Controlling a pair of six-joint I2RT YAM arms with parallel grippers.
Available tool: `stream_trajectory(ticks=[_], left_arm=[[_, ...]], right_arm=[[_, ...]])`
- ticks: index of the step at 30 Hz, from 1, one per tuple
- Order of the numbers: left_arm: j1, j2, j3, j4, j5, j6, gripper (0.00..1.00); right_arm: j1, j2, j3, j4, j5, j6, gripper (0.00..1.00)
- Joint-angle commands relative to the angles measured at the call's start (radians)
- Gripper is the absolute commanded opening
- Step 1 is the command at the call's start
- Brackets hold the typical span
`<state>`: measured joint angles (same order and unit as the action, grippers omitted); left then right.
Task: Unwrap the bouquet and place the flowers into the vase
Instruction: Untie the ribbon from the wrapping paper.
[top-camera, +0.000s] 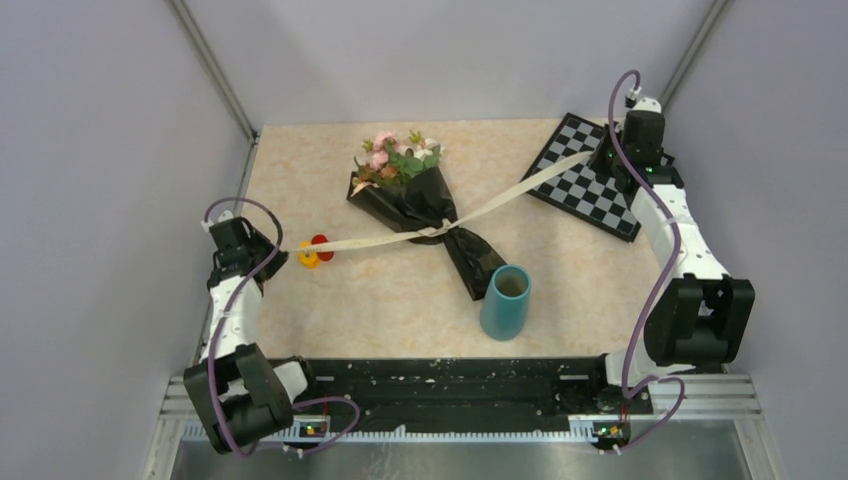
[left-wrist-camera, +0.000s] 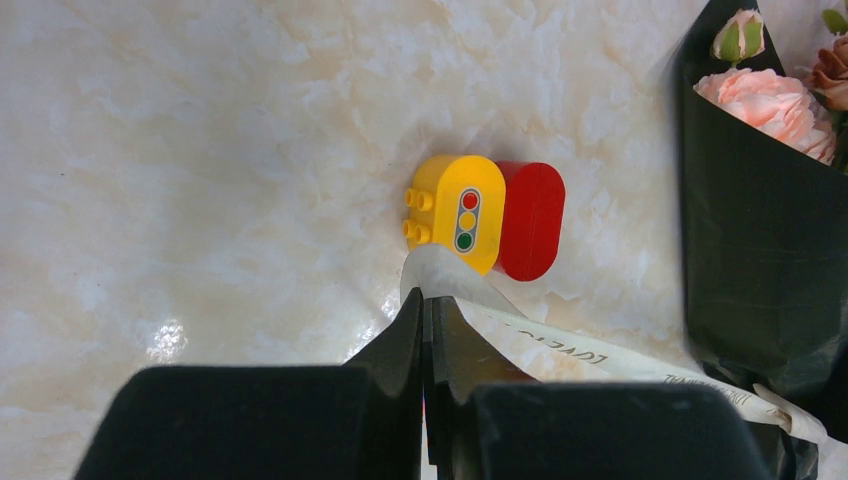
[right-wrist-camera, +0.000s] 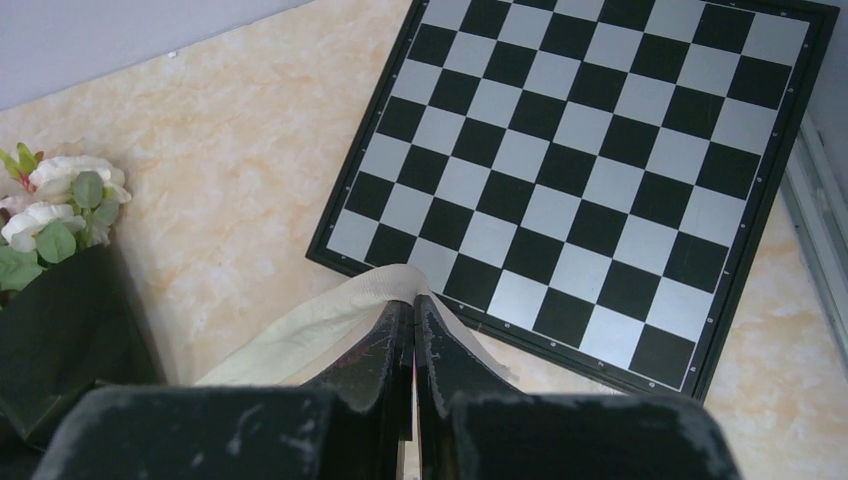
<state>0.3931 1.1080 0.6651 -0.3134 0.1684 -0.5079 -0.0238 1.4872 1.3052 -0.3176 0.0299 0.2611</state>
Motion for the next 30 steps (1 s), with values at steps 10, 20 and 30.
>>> stream_trajectory(ticks=[10,20,30], left_arm=[[0.03,0.033,0.04,0.071,0.005,-0.024,0.0],[0.039,0.034,0.041,0.065,0.002,-0.021,0.0],[0.047,0.027,0.044,0.059,0.005,-0.021,0.0]], right_arm=[[-0.07,-0.022,0.074,0.034,0.002,-0.01,0.0],[-0.12,-0.011,0.075,0.048,-0.025,0.0,0.0],[-0.155,-0.012,0.073,0.048,-0.027,0.0,0.0]])
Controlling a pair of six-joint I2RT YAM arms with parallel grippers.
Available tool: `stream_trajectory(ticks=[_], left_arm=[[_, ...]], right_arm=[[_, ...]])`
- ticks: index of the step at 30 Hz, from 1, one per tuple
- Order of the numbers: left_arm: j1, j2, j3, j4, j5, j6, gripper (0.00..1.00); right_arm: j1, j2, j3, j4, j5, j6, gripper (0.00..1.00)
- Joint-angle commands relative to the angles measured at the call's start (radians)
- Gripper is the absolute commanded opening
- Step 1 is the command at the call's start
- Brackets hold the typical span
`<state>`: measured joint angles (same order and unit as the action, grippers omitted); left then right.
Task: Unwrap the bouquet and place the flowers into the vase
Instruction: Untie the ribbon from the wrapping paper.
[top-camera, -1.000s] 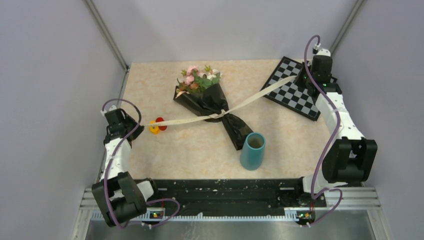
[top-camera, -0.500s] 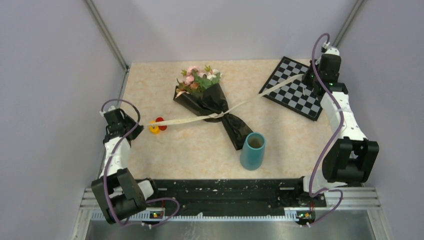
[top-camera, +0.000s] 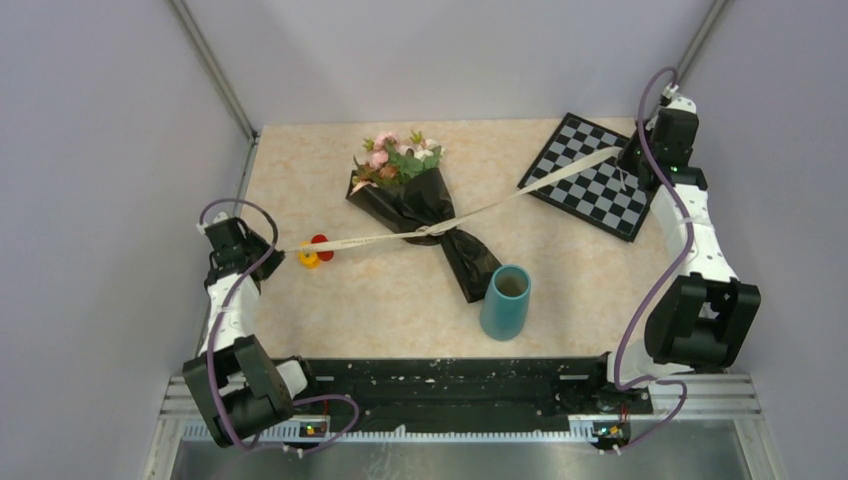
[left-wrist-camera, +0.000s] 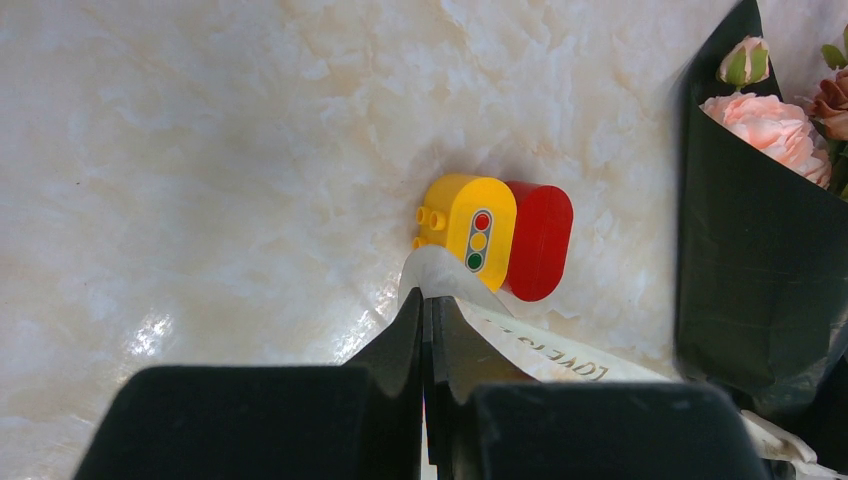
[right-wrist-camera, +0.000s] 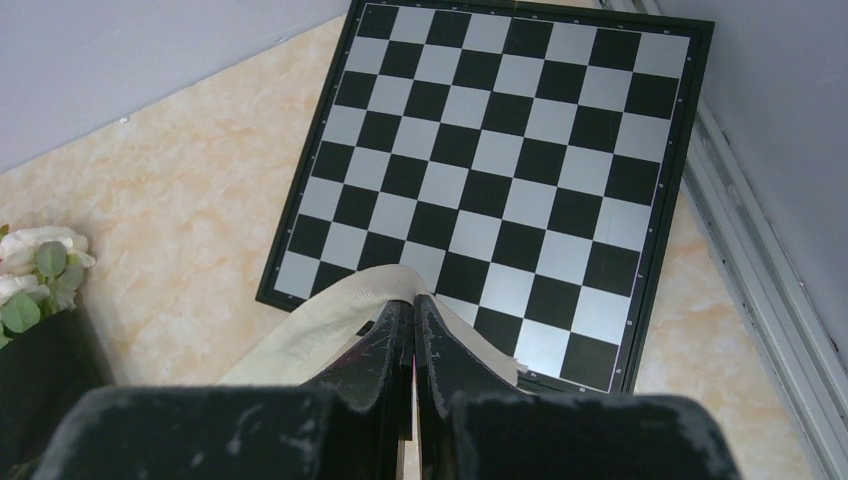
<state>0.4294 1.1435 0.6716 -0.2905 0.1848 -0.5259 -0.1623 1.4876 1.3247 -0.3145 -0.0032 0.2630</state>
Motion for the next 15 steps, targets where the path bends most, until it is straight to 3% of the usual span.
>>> stream_trajectory(ticks=[1,15], left_arm=[[0.011,-0.01,0.037,0.035,-0.011,-0.003,0.0],[0.019,-0.056,0.043,0.028,0.044,0.002,0.0]], right_arm=[[-0.017,-0.012,0.052,0.045,0.006,-0.001,0.0],[-0.028,-0.025,0.112,0.017,-0.03,0.002,0.0]])
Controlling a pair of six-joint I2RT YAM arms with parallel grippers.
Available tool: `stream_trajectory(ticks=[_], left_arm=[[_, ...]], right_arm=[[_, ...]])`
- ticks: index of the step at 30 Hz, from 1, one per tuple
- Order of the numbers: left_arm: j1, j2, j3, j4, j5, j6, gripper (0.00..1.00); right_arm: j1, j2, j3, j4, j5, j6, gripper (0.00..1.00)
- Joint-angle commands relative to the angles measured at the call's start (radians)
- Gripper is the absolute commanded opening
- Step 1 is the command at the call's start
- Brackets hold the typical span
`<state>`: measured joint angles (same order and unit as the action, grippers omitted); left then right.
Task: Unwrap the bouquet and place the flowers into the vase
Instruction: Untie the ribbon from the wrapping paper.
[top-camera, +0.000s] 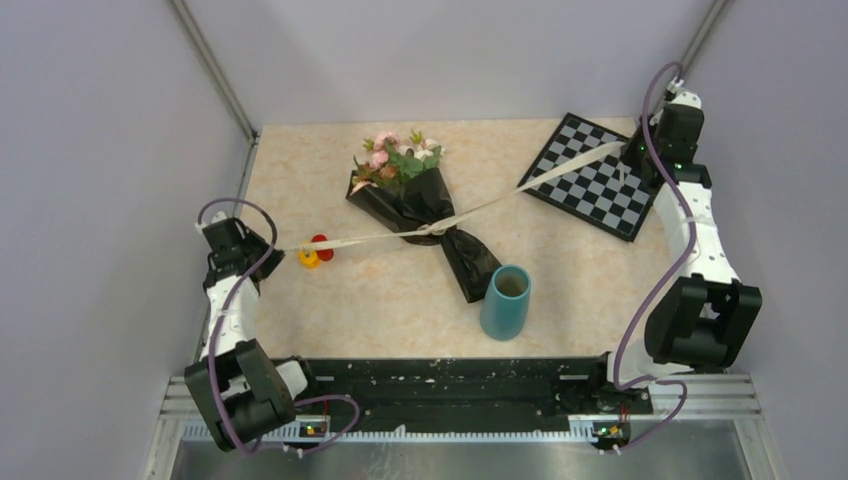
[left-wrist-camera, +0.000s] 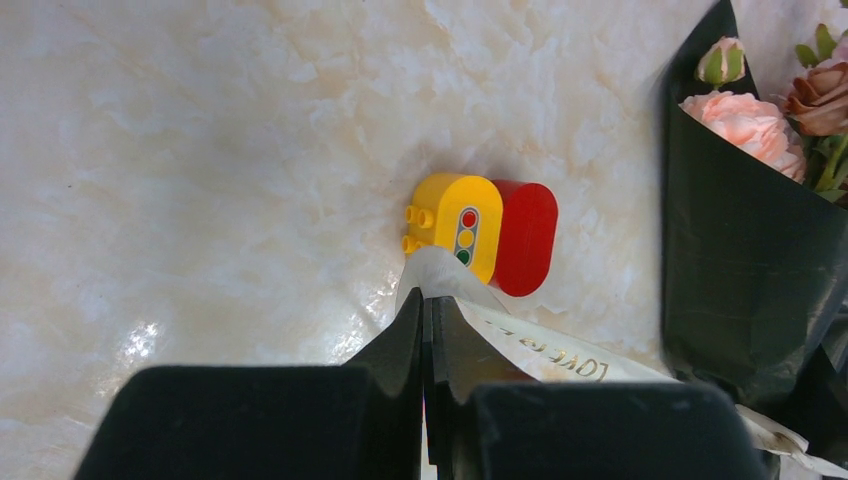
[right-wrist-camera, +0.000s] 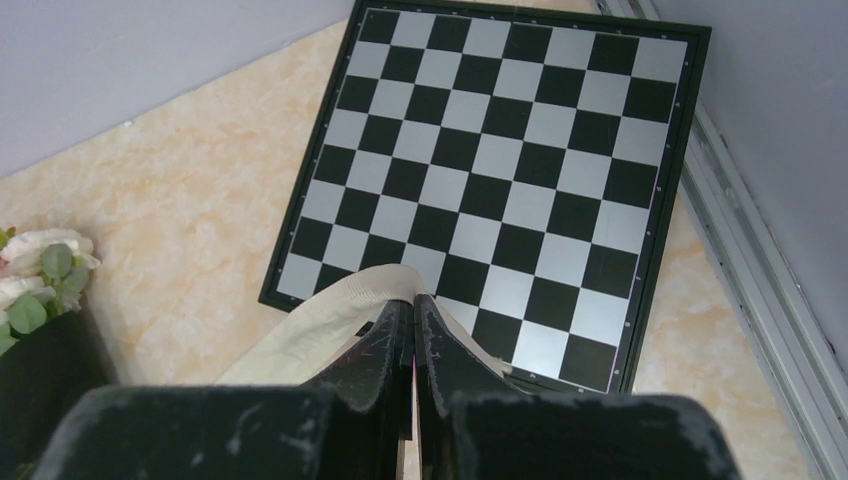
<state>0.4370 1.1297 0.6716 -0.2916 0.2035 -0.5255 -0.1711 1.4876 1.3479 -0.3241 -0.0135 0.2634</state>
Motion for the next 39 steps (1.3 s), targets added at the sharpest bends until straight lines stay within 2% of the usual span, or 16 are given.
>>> stream_trajectory(ticks=[1,16,22,39], left_arm=[[0.011,-0.047,0.043,0.031,0.035,0.004,0.0],[0.011,-0.096,0.047,0.0,0.081,0.032,0.0],[0.011,-0.097,0.048,0.011,0.208,0.063,0.0],[0.011,-0.163,0.043,-0.019,0.219,0.071,0.0]], right_arm=[[-0.019,-0.026,0.098,0.022,-0.028,0.003,0.0],[-0.019,-0.027,0.22,-0.022,-0.112,0.021,0.0],[-0.019,-0.026,0.264,-0.01,-0.162,0.069,0.0],[-0.019,-0.061,0.331,-0.016,-0.205,0.118,0.0]])
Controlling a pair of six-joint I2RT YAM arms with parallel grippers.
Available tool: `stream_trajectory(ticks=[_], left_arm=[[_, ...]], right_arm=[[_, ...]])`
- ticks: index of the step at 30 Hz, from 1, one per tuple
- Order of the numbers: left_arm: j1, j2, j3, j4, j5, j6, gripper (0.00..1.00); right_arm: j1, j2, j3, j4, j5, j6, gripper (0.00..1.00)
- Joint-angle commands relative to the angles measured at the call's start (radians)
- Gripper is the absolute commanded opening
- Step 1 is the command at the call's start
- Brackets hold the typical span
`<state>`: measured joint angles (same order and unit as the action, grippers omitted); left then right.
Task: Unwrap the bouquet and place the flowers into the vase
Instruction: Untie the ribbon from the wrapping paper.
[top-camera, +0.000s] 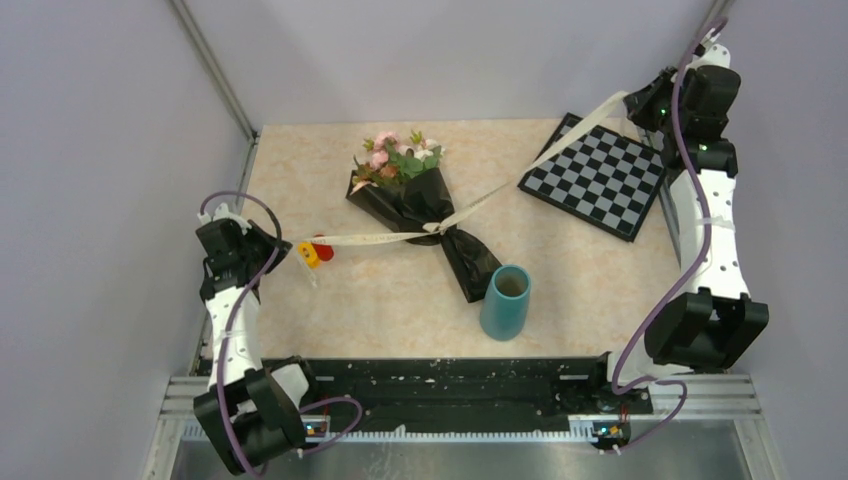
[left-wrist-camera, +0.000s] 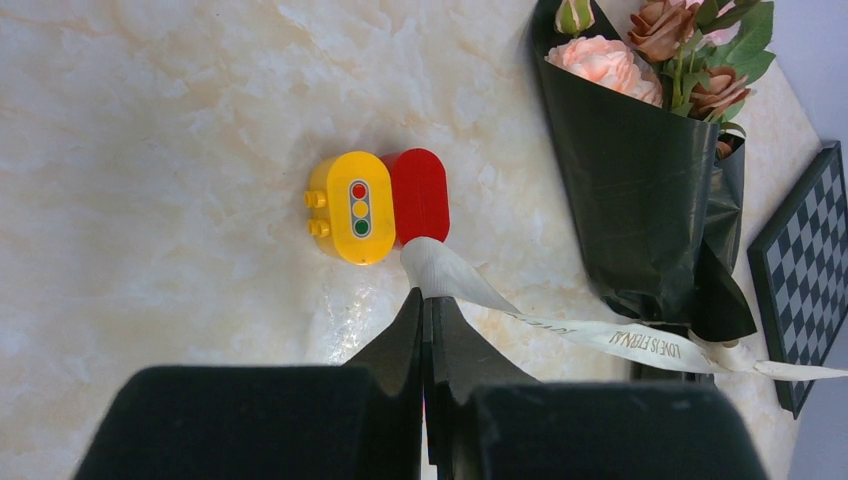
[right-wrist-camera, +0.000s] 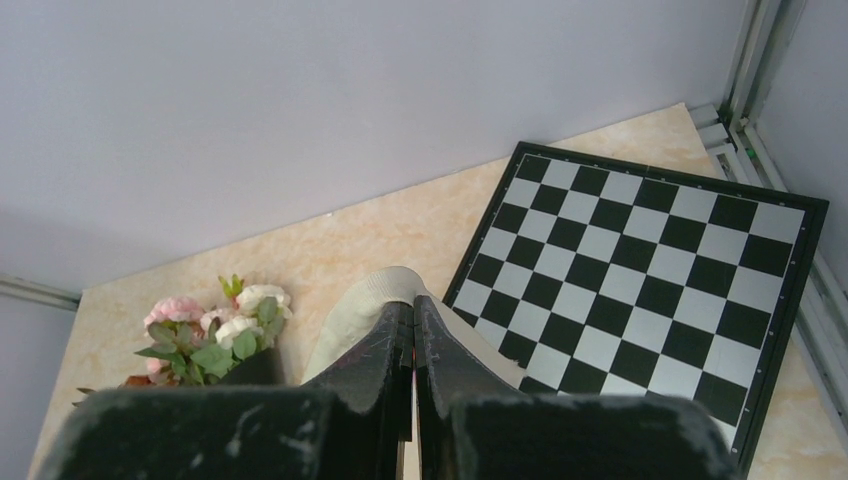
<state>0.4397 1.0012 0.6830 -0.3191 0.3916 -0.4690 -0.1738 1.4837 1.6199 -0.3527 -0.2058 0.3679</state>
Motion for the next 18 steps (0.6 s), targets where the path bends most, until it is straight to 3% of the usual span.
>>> stream_trajectory(ticks=[1,7,18], left_arm=[[0.008,-0.039,0.033,0.007,0.034,0.016,0.0],[0.008,-0.068,0.049,-0.029,0.02,0.025,0.0],[0.007,-0.136,0.125,-0.155,-0.159,0.06,0.0]], right_arm=[[-0.016,-0.062,0.059,0.013,-0.015,0.017,0.0],[-0.016,-0.077,0.06,0.011,-0.022,0.029,0.0],[-0.016,-0.111,0.061,0.014,0.026,0.029,0.0]])
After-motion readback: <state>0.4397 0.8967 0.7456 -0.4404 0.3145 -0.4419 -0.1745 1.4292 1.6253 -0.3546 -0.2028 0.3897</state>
